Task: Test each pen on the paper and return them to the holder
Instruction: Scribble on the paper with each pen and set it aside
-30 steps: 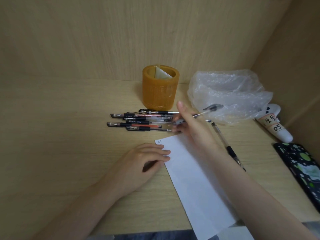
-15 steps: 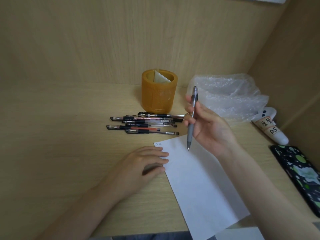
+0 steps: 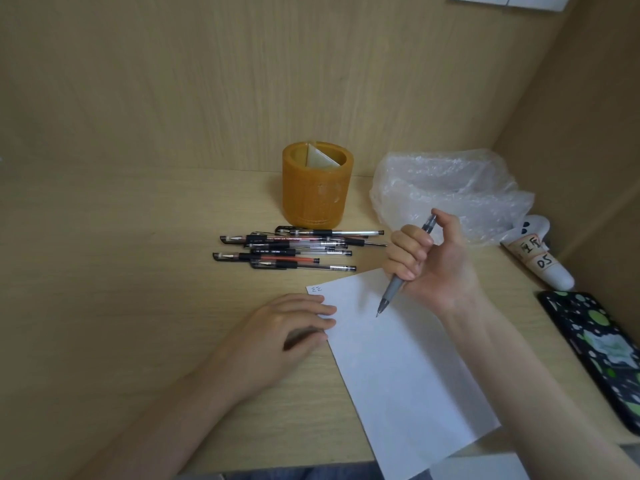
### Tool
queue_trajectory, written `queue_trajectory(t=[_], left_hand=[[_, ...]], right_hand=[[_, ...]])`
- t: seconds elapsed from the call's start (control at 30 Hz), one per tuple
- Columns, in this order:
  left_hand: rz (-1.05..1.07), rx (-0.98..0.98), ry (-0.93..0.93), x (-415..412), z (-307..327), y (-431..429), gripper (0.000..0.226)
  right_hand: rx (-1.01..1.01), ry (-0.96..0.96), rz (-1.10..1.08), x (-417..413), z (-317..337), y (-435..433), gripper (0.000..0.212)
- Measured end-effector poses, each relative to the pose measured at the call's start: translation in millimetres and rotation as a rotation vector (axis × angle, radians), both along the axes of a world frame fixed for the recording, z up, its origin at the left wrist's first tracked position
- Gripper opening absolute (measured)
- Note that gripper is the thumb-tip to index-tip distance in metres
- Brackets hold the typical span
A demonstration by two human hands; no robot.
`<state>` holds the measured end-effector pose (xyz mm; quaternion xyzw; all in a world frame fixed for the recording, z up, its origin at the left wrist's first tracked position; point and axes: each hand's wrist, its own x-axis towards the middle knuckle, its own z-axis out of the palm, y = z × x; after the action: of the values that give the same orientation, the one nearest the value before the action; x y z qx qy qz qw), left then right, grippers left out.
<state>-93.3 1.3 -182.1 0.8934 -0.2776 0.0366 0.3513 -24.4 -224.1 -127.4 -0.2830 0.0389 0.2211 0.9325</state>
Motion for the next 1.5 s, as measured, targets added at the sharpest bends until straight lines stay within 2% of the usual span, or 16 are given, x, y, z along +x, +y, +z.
queue_trajectory(t=[0.1, 0.2, 0.27, 0.33, 0.43, 0.47, 0.57, 0.67, 0.73, 0.87, 0.93, 1.03, 1.17, 1.3, 1.43, 1.5], left_hand=[[0.001, -0.006, -0.007, -0.3, 0.3, 0.0, 0.043], [-0.002, -0.003, -0.015, 0.0, 0.8, -0.2, 0.043], [-0.005, -0.011, -0.019, 1.1, -0.7, 0.0, 0.040], [-0.006, -0.017, -0.029, 1.9, -2.8, 0.2, 0.036], [-0.004, -0.019, -0.030, 1.7, -3.4, 0.6, 0.035], [-0.003, -0.018, -0.027, 1.7, -3.3, 0.7, 0.036], [-0.003, -0.019, -0.020, 1.1, -2.8, 1.0, 0.035], [0.001, -0.018, -0.008, 0.3, -1.6, 1.1, 0.030], [0.003, -0.009, -0.002, -0.1, -0.1, 0.7, 0.025], [-0.005, -0.014, -0.019, -0.2, 0.2, 0.4, 0.038], [-0.003, -0.007, -0.014, -0.3, 0.3, 0.4, 0.036], [-0.004, -0.003, -0.011, -0.6, 1.2, 0.8, 0.034], [-0.005, -0.015, -0.018, -0.3, 2.0, -0.1, 0.039], [0.002, -0.047, -0.035, 0.1, 1.2, -0.4, 0.039], [0.022, -0.103, -0.024, 2.3, 0.8, -1.0, 0.025], [0.022, -0.132, -0.019, 4.4, -0.9, -0.9, 0.020]], right_hand=[[-0.082, -0.006, 0.015, -0.4, 8.3, -4.7, 0.063], [-0.426, -0.112, -0.043, -3.5, 19.7, -10.6, 0.039], [-0.718, -0.206, -0.108, -5.7, 22.1, -14.5, 0.024], [-1.106, -0.294, -0.187, -10.5, 20.2, -18.0, 0.019], [-1.861, -0.437, -0.281, -19.0, 17.4, -21.6, 0.032], [-2.048, -0.450, -0.273, -21.8, 17.1, -21.0, 0.034], [-2.279, -0.466, -0.212, -26.1, 6.9, -18.2, 0.038], [-2.335, -0.558, -0.180, -25.7, -12.2, -16.7, 0.025], [-2.361, -0.566, -0.157, -26.9, -19.7, -15.5, 0.026], [-2.444, -0.585, -0.199, -29.6, -22.0, -16.2, 0.031], [-2.445, -0.584, -0.213, -32.4, -19.5, -16.2, 0.030], [-2.359, -0.690, -0.294, -34.8, -13.1, -11.3, 0.022], [-2.067, -0.916, -0.289, -24.1, -6.7, 18.8, 0.018], [-2.096, -0.929, -0.111, -5.3, -17.7, 52.0, 0.022], [-2.101, -0.922, -0.133, 0.4, -23.3, 53.6, 0.017], [-1.970, -0.913, -0.185, -1.7, -22.8, 48.1, 0.010]])
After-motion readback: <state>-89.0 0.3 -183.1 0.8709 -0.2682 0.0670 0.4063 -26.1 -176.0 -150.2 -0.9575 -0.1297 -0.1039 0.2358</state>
